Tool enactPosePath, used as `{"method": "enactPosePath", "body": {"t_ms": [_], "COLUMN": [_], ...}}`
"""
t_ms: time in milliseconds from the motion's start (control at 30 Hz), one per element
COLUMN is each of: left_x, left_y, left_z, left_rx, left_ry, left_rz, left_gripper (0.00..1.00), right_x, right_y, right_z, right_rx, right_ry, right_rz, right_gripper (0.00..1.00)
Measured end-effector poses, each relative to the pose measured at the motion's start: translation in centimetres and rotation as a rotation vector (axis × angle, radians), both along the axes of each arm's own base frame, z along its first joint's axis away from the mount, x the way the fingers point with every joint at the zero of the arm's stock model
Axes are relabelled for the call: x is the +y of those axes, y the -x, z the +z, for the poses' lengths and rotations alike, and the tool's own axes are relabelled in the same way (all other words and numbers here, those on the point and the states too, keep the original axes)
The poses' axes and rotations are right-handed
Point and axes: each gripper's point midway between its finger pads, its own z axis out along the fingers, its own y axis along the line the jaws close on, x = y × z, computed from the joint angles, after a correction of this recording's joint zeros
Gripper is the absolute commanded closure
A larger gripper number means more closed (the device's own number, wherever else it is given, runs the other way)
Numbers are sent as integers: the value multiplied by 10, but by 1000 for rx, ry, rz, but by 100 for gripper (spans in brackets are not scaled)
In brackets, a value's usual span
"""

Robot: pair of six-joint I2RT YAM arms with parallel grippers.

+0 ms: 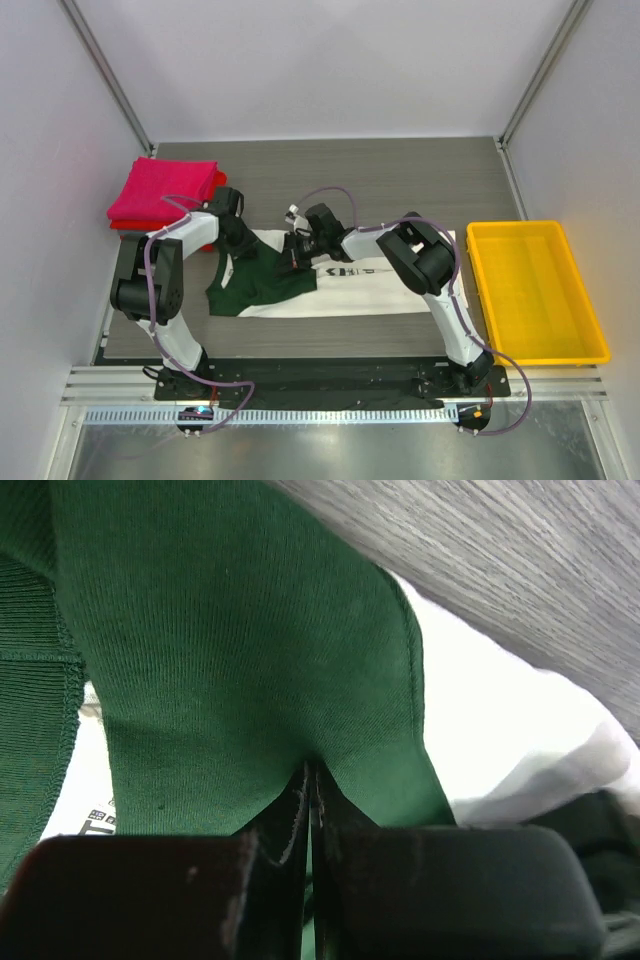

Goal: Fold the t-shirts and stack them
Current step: Fold the tshirt

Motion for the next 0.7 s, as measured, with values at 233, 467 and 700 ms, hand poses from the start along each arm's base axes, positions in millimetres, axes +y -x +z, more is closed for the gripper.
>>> {"method": "enactPosePath", "body": {"t_ms": [233,467,700], "left_x": [1,2,2], "left_y": [0,0,0], "left_z": [0,0,1], "left_rx": [1,0,-4], "left_ry": [-11,-22,-30], "left_rz": [3,6,4], "left_gripper": [100,100,100], "right_x": [-19,-50,-65], "right_y": [45,123,141], "right_z": [2,37,59], "right_rx": [26,15,-57], "right_ry": [16,18,12], "right_rz": [53,141,148], "right_gripper": [94,93,84]}}
